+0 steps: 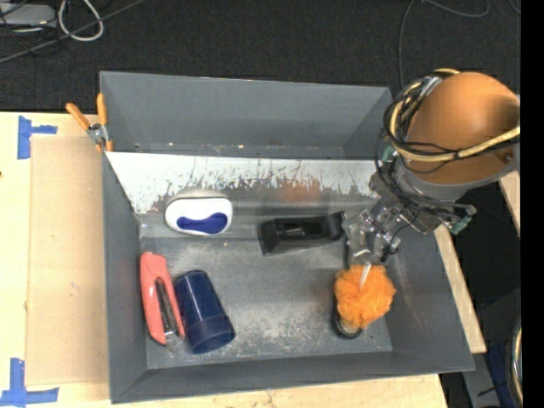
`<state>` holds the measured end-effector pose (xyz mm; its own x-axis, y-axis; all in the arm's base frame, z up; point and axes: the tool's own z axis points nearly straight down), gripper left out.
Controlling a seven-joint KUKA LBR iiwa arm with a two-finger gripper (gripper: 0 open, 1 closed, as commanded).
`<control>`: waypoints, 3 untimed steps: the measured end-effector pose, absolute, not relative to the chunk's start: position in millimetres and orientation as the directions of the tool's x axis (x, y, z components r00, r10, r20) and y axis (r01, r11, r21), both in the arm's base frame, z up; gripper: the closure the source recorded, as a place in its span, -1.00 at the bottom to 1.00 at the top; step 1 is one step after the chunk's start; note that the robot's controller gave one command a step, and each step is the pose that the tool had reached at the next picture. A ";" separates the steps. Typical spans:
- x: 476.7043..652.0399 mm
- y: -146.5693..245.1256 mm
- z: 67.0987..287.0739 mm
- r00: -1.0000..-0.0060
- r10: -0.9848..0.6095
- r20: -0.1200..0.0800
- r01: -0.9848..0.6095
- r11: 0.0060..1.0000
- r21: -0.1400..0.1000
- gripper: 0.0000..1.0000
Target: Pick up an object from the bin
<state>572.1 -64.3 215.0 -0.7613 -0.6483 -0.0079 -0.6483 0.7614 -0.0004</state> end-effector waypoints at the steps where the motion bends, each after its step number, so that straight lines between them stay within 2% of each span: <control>1: 541.9 -69.0 261.1 -0.743 -0.670 -0.007 -0.670 0.743 0.003 1.00; 2: 559.9 -47.9 212.2 -0.618 -0.786 -0.010 -0.786 0.618 -0.005 1.00; 3: 530.2 -47.1 197.0 -0.533 -0.846 -0.009 -0.846 0.533 -0.002 1.00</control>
Offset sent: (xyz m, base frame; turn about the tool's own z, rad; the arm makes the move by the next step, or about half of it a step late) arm 0.0004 0.0353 -0.0442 -0.3540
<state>530.2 -47.1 197.0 -0.5334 -0.8458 -0.0086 -0.8458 0.5335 -0.0020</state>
